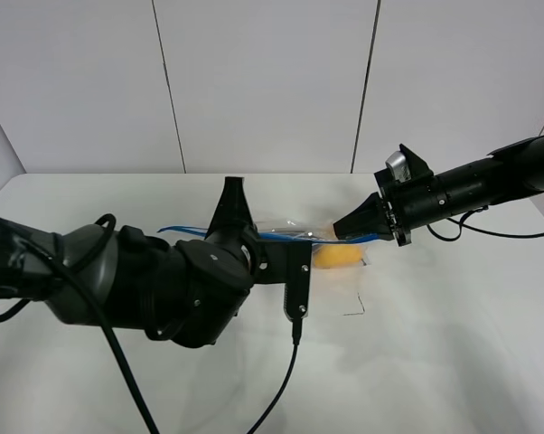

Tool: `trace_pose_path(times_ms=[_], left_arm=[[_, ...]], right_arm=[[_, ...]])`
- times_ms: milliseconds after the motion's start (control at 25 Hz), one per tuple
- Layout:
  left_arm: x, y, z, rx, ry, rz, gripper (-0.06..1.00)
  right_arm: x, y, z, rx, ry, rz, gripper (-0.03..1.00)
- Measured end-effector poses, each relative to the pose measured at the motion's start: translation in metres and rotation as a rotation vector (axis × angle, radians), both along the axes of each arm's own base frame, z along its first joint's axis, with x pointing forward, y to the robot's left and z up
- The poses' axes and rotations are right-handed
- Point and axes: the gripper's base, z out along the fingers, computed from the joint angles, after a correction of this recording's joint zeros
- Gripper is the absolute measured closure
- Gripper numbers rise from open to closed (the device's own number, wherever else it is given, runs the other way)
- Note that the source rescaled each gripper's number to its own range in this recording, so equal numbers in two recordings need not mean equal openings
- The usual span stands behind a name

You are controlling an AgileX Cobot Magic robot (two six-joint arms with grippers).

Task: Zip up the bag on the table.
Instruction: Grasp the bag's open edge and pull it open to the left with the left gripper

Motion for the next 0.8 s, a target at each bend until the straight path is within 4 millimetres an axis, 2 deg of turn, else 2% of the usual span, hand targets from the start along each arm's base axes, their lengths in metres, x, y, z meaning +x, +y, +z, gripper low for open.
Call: trace_pose_path(times_ms=[320, 800], left_arm=[[0.004, 0.039, -0.005, 0.035, 0.028, 0.080, 0.94], [0.020, 0.064, -0.005, 0.030, 0.033, 0.180, 0.94]], right_arm=[[0.000, 0.000, 0.000, 0.000, -0.002, 0.001, 0.97], [0.000, 0.000, 0.000, -0.001, -0.005, 0.002, 0.97]])
